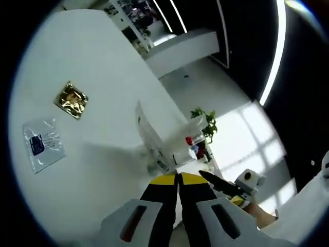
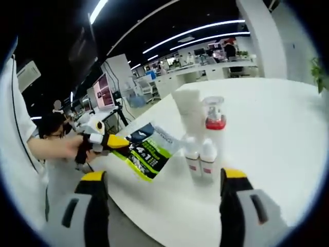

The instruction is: Arrange the skincare products in the storage area until every visible bottle or jar stands upright without overlapping.

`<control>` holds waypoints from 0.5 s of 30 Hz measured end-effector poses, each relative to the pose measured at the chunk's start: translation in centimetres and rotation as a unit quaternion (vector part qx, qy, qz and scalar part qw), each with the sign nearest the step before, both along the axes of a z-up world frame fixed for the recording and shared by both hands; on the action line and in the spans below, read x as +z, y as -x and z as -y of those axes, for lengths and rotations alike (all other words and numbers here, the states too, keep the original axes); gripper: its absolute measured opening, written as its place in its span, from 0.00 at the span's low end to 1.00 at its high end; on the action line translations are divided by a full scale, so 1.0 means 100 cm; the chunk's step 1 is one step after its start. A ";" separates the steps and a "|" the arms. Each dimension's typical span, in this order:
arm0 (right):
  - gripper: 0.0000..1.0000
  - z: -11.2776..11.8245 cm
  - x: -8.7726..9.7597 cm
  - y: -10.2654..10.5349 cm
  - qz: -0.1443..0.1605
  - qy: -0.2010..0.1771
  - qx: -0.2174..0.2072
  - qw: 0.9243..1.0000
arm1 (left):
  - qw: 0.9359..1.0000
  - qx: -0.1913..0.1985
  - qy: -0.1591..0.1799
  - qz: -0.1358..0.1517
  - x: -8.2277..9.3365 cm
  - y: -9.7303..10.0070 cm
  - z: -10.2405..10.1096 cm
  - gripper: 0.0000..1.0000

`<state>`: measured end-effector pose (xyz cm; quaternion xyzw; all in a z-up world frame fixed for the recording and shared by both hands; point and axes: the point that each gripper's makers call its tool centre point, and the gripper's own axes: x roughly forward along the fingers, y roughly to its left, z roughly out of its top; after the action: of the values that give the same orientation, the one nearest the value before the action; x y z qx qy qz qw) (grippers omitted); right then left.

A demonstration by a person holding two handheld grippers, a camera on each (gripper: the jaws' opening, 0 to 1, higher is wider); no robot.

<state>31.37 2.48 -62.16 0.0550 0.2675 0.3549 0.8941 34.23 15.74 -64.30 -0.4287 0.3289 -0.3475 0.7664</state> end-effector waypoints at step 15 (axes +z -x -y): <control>0.92 0.009 -0.014 -0.001 -0.017 0.012 -0.012 1.000 | 0.990 0.002 -0.132 -0.053 -0.068 -0.003 -0.010 0.00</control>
<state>31.45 1.56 -63.60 0.0532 0.2861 0.3396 0.8944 34.53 16.73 -71.07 -0.3422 0.4109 -0.2766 0.7985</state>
